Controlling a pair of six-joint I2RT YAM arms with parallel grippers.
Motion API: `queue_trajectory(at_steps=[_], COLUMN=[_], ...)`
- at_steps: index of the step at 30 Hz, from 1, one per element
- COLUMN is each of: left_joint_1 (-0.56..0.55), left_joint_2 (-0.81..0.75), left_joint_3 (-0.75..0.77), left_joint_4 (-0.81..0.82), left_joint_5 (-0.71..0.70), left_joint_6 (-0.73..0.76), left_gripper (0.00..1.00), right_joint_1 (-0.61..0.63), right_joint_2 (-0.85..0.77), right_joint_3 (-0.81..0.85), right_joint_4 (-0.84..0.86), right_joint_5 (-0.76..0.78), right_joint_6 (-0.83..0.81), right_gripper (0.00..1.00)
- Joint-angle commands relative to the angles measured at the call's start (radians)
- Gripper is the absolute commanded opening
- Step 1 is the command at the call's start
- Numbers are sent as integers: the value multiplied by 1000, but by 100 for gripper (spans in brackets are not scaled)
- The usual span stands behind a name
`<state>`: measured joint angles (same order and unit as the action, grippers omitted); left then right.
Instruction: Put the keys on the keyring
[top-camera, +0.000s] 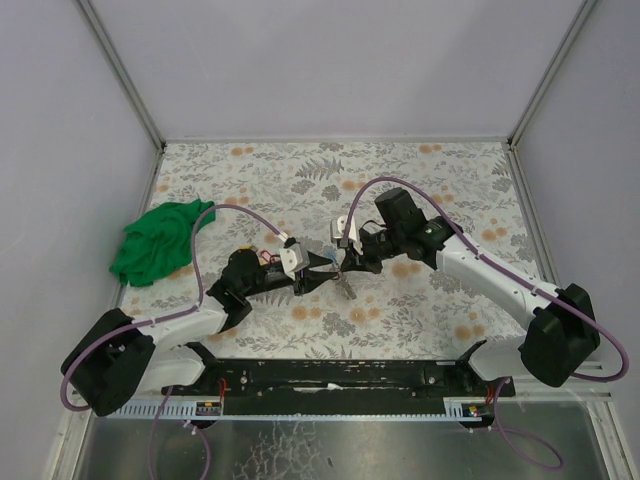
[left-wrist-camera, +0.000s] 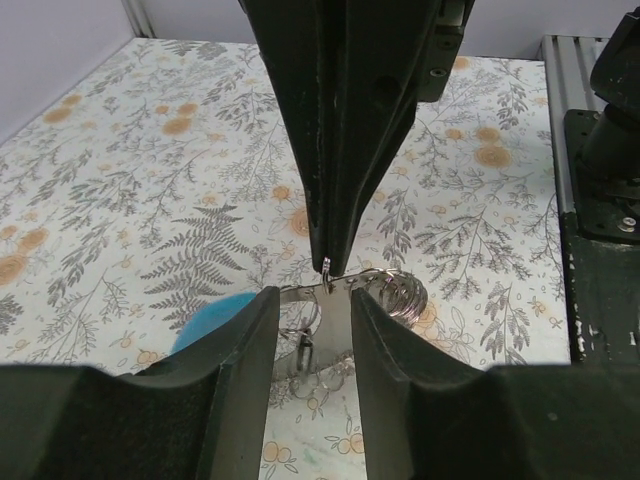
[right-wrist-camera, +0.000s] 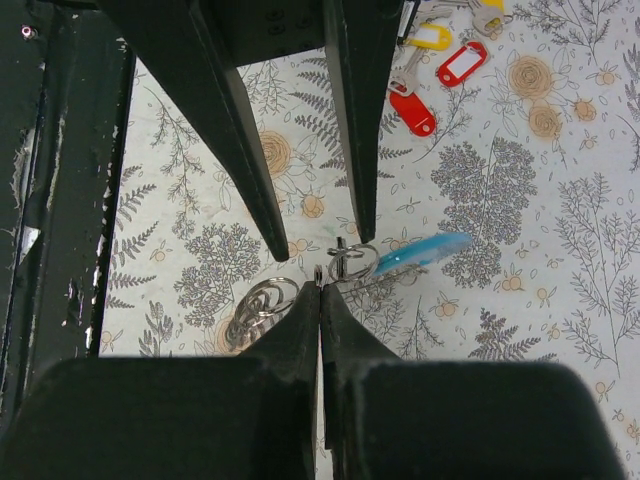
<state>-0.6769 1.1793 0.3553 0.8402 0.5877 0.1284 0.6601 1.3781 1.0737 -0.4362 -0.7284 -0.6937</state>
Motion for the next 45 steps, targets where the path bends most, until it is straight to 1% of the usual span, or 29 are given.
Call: queue_trajectory(at_steps=[1,4,12,20,25,29,30,33,36,39,45], left_joint_1=[8,8,8,8,8,8,8,8,7,7,8], left_joint_2=[6,14,51,73,85,88,90,85,78,78,83], left_joint_3=[6,4,43,56,63,64,64,60,39,9,-28], left_joint_4=[45,52,24,31,28,16,14,12,33,84,170], left_joint_5=[41,41,77,80,77,77,75,59,38,27,18], left_joint_6=[-28,-26,-14,-16,-20,-15,-16,-16,-22,-36,-66], left_gripper=[33,32,21,16,15,9,7,0,0,0,0], right_joint_1=[4,9,13,21,28,34,36,39,39,37,22], right_joint_2=[-6,-4,-1,4,4,2,1,-8,-37,-74,-133], right_joint_3=[43,45,48,51,50,51,52,56,51,29,-53], right_joint_4=[17,18,13,9,4,1,1,-27,-46,-44,35], right_joint_5=[-49,-49,-44,-54,-54,-52,-52,-52,0,57,73], right_joint_6=[-15,-11,-10,-14,-14,-12,-14,-30,-39,-48,-80], right_gripper=[0,0,1,1,1,1,2,11,19,25,29])
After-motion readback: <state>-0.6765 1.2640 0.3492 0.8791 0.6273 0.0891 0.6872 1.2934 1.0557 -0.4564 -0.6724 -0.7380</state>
